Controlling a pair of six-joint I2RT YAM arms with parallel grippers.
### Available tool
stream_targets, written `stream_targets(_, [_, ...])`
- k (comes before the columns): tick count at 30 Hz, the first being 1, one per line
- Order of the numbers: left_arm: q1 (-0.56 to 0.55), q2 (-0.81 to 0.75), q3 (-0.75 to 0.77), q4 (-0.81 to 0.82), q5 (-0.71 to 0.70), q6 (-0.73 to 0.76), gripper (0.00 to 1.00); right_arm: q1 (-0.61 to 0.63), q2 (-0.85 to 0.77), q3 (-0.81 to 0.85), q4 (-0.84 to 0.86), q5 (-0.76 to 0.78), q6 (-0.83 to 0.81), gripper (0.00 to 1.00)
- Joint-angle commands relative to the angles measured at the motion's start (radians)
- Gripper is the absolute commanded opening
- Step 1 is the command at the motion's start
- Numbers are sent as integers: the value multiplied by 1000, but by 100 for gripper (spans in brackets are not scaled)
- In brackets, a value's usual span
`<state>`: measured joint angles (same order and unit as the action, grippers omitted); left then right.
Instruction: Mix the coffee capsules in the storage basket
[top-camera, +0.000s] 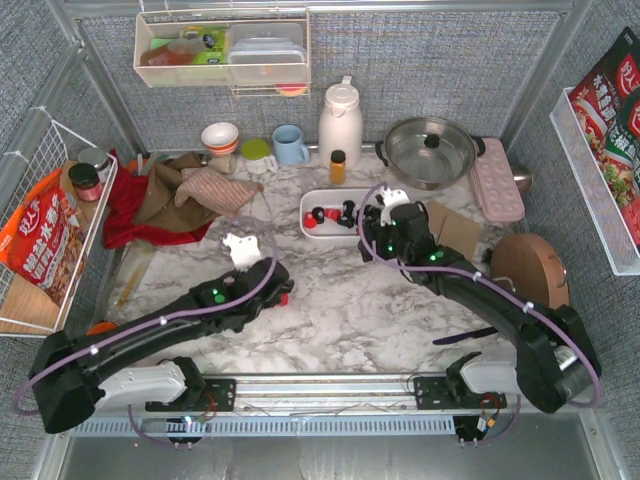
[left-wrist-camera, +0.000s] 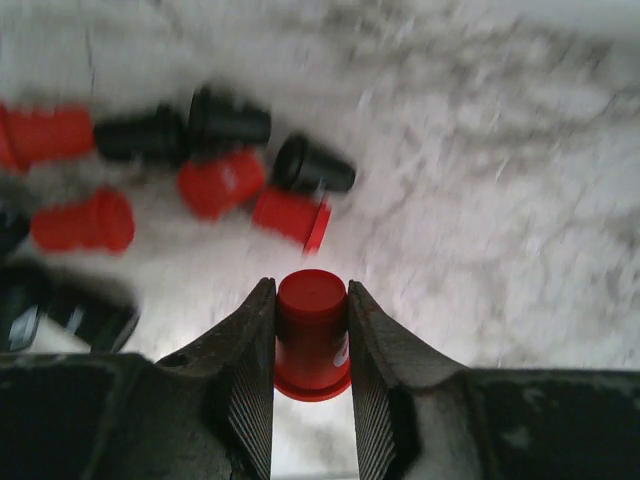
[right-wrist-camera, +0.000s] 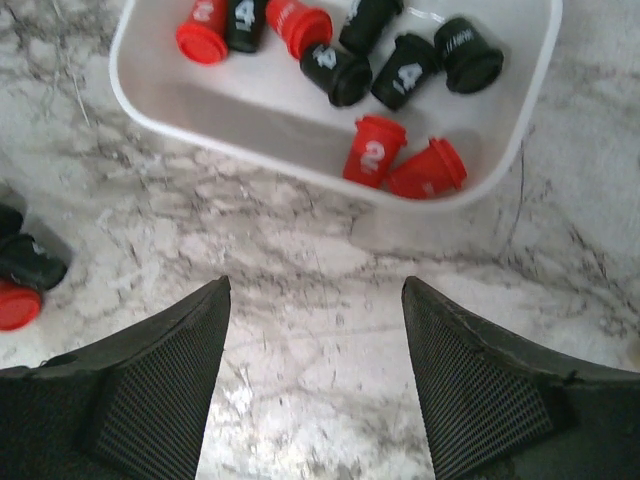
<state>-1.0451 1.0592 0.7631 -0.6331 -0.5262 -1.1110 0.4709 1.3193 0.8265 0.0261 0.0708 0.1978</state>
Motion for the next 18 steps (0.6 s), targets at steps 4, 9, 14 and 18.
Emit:
stream_targets(4, [177, 205, 68, 586, -4, 325, 33, 0, -161, -149, -1, 34, 26, 73])
stream_targets(9, [232, 392, 213, 760, 17, 456, 32, -2, -228, -261, 84, 113, 35, 74])
stream_targets(14, [248, 576, 408, 766, 45, 541, 34, -9, -221, -227, 38, 106, 46, 74])
stream_targets(18, [255, 694, 483, 799, 47, 575, 34, -10, -228, -236, 44, 91, 64, 74])
